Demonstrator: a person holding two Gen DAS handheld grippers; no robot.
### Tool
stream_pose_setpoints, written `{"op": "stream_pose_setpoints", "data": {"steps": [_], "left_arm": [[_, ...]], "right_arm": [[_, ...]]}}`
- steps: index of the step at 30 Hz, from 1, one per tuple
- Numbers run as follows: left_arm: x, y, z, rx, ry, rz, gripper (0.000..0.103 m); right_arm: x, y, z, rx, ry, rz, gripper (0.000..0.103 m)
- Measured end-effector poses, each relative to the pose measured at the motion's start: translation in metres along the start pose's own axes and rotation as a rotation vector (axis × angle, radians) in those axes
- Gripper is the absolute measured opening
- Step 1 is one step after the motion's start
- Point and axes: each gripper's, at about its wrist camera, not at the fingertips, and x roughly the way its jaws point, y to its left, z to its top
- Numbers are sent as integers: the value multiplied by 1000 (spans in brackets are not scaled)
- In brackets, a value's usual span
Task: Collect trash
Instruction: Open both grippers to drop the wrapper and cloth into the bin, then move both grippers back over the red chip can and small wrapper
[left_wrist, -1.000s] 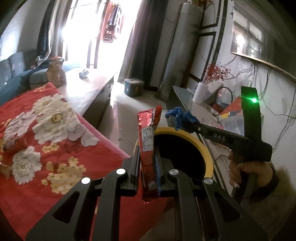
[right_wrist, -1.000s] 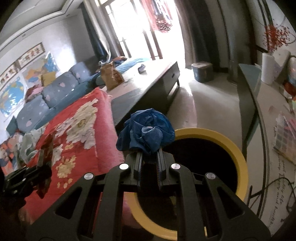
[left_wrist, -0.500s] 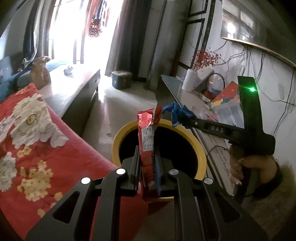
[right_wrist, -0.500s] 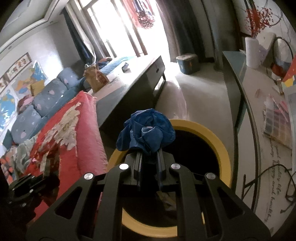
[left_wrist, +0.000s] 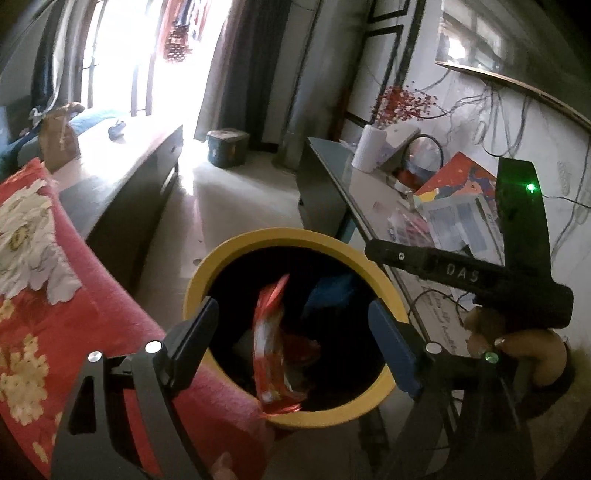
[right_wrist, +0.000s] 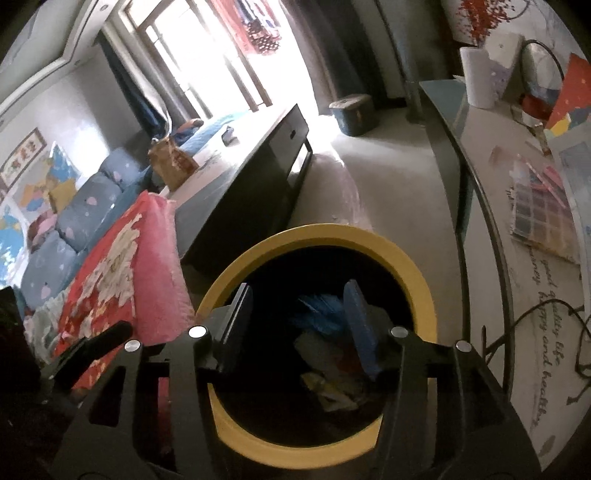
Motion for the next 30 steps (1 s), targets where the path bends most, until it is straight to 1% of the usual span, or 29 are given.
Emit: {"op": "stream_pose_setpoints", "data": {"steps": [1, 2, 3, 4, 7, 9, 12, 16, 21, 24, 27, 30], "left_arm": [[1, -1, 0, 6, 1, 4, 82], [1, -1, -2, 8, -1, 11, 85], [0, 0, -2, 2, -4, 16, 94], [-3, 2, -3, -7, -13, 23, 96], [-13, 12, -6, -37, -35, 48, 96], [-23, 22, -8, -52, -53, 88, 96], [-37, 37, -9, -91, -77, 134, 96], [-60, 62, -10, -145, -110, 187, 96], [-88, 83, -16, -204, -147, 234, 96], [-107, 98, -22, -234, -174, 280, 96], [-124, 112, -27, -263, -193, 314, 96], [-142, 126, -33, -292, -218, 346, 96]], "right_arm": [[-1, -2, 0, 5, -3, -3, 51], [-3, -3, 1, 10, -13, -11, 52], [-4, -3, 1, 10, -22, -16, 54], [-6, -3, 1, 7, -31, -23, 56], [-12, 6, 1, -32, -67, -51, 59], [-14, 12, 2, -59, -86, -56, 63], [-17, 29, 3, -115, -111, -48, 65], [-18, 52, 1, -165, -113, 2, 65], [-13, 92, -4, -256, -92, 76, 66], [-9, 123, -11, -323, -70, 132, 67], [-6, 149, -18, -371, -41, 183, 71], [-3, 174, -26, -426, -16, 226, 71]]}}
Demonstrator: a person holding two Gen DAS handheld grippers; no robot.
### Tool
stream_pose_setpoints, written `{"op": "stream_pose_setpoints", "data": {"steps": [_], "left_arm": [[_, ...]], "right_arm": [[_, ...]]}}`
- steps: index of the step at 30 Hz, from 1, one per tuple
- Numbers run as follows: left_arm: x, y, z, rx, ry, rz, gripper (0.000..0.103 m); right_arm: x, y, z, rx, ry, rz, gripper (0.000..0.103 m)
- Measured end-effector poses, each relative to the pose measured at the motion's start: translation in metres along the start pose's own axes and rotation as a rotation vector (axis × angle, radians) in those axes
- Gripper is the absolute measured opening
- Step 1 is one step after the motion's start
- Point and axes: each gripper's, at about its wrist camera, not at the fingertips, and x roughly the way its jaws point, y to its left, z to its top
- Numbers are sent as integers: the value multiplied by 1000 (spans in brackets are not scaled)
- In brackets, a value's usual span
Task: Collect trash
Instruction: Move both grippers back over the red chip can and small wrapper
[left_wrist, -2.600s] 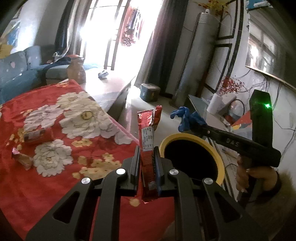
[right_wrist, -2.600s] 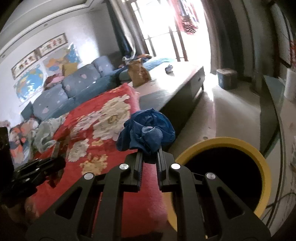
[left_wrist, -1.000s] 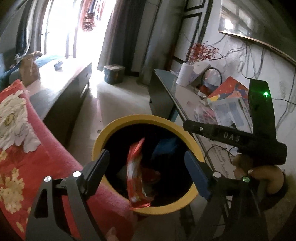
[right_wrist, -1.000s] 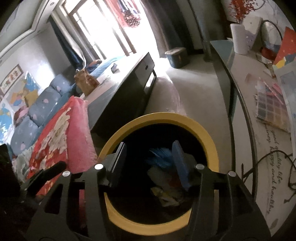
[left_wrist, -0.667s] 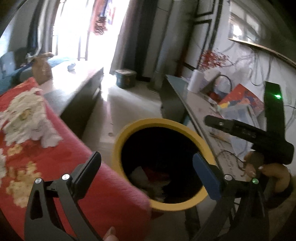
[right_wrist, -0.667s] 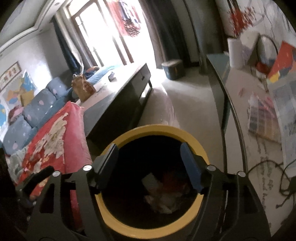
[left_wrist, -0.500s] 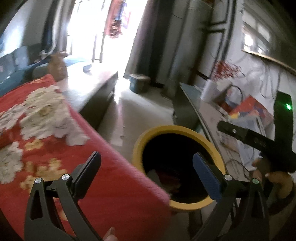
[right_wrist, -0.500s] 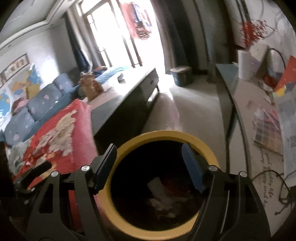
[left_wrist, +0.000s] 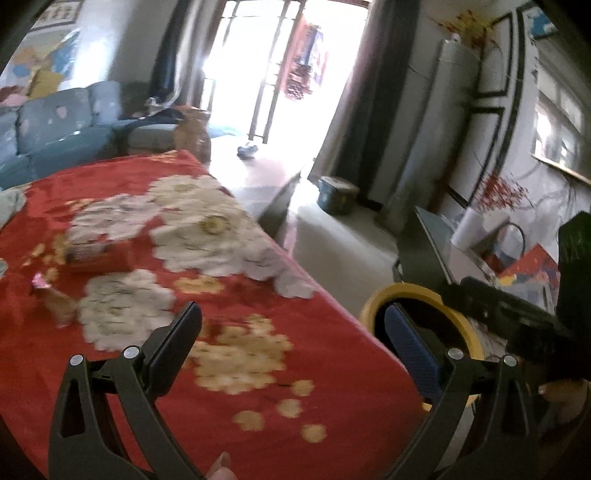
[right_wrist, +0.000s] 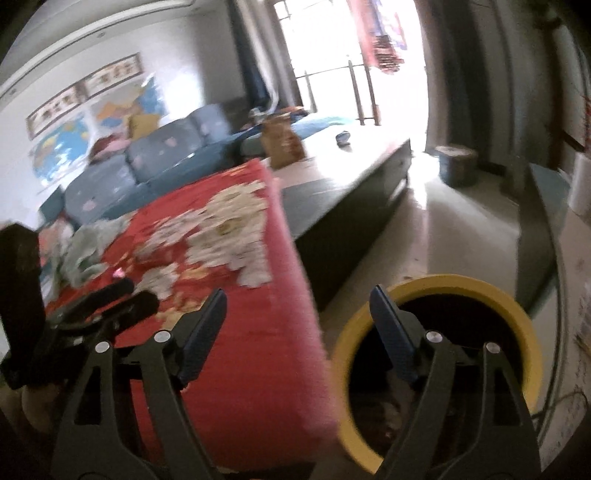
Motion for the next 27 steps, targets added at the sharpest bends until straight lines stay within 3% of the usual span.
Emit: {"op": "stream_pose_setpoints", "data": {"steps": [18, 27], "left_arm": [[-53, 117, 6, -201, -90, 184, 96], [-66, 177, 0, -313, -76, 250, 96]], "right_arm": [[47, 104, 14, -236, 69, 154, 71], [121, 160, 31, -389, 133, 199, 71]]}}
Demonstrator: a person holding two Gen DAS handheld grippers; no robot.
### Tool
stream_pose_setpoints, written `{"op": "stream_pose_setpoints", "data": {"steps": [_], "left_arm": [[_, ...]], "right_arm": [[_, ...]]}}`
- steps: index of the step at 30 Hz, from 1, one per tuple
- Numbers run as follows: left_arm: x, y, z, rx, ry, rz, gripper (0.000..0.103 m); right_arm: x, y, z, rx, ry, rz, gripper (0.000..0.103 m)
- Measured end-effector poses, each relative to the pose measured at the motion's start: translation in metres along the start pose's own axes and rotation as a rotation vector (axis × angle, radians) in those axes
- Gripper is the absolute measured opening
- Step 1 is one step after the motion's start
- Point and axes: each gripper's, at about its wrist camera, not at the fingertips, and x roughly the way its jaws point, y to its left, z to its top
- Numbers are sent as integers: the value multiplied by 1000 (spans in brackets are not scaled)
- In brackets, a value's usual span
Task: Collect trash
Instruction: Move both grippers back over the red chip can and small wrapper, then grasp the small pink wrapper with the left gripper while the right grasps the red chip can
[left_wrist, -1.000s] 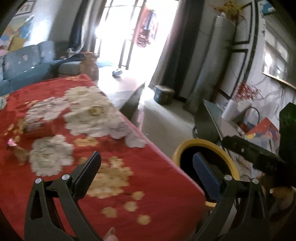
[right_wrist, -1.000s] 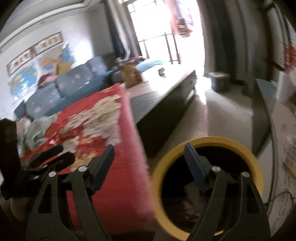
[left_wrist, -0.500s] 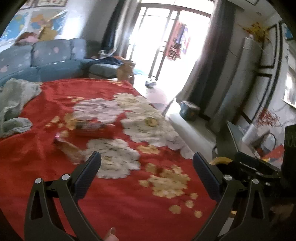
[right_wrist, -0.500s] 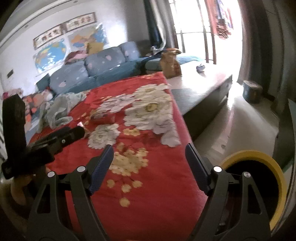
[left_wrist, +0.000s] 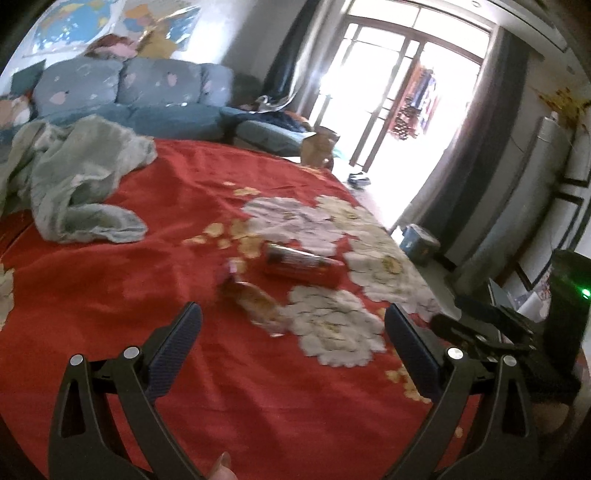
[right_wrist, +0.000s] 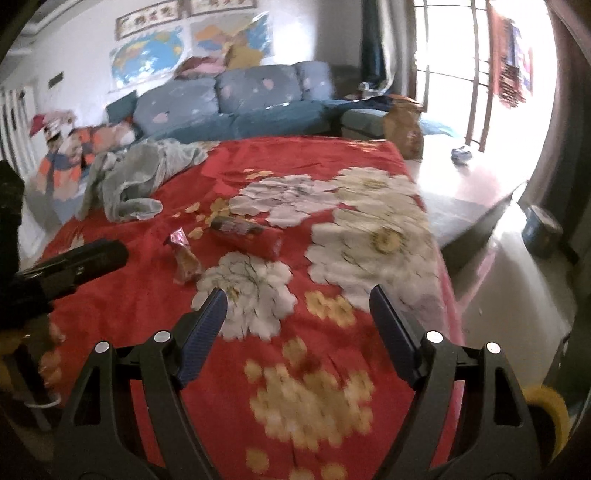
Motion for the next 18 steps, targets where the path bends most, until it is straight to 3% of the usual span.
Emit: {"op": "stream_pose_setpoints", "data": {"steps": [6, 9, 18], "left_arm": [[7, 27, 5, -56, 31, -1, 95], [17, 37, 6, -94, 64, -17, 83], [47, 48, 4, -146, 156, -74, 69]], "right_arm": [[57, 9, 24, -88, 72, 24, 71], [78, 13, 31, -118, 101, 38, 71], [128, 29, 50, -300, 172, 39, 71]]}}
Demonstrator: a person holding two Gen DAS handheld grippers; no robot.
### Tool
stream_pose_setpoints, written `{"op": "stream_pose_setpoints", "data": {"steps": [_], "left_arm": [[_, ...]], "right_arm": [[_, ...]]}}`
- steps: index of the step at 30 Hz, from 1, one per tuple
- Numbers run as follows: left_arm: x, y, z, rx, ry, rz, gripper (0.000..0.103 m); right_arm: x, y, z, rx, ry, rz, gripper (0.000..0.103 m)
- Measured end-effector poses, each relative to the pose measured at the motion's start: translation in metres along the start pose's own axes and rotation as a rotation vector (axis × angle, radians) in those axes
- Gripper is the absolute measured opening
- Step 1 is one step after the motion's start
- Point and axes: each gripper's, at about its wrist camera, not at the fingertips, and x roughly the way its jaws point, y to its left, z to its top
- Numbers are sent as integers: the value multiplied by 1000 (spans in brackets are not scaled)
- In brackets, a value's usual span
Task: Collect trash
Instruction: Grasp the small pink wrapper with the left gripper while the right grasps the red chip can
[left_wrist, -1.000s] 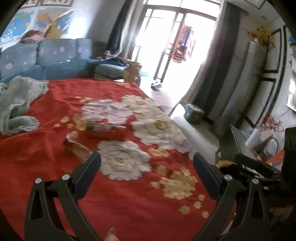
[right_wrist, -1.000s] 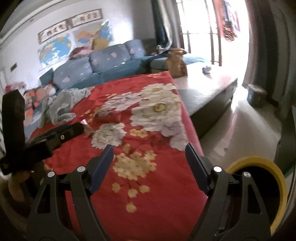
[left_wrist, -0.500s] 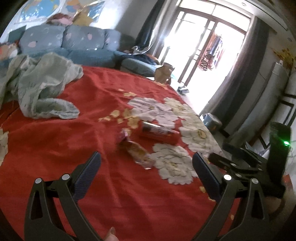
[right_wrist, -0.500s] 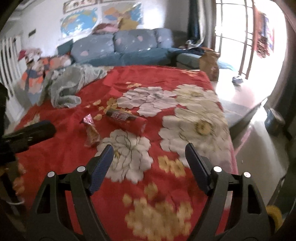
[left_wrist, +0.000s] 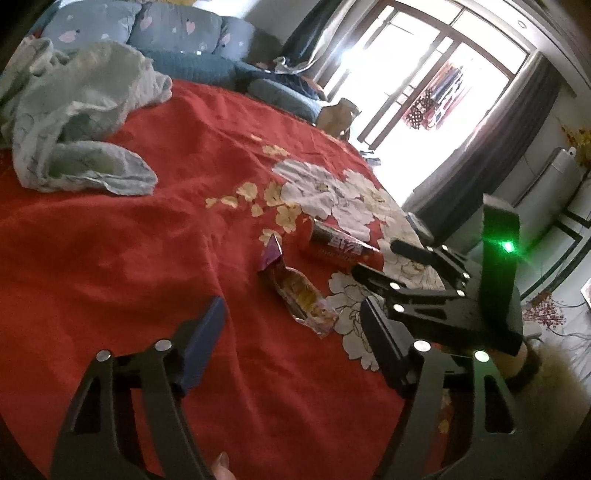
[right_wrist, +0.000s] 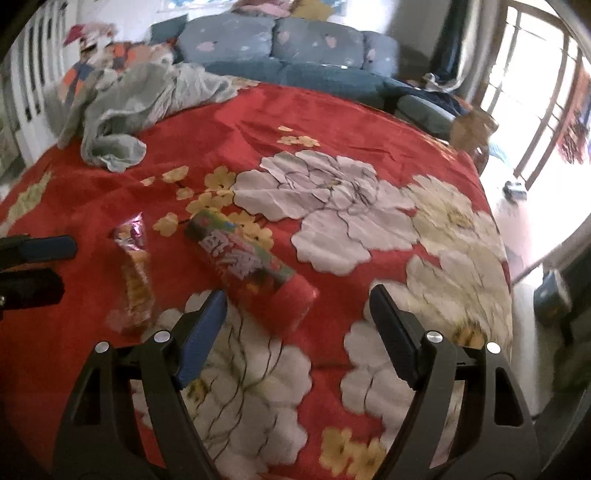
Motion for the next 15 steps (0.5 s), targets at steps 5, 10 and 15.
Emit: {"op": "stream_pose_setpoints", "data": {"steps": [5, 10, 15], "left_arm": [[16, 2, 5, -17, 28, -15, 65], [30, 4, 13, -30, 44, -14, 59], [44, 5, 19, -48, 51, -5, 51]], "right_arm": [[14, 3, 15, -64, 9, 36, 71], [30, 3, 16, -53, 55, 97, 39], [19, -3, 3, 36, 24, 121, 32]]}}
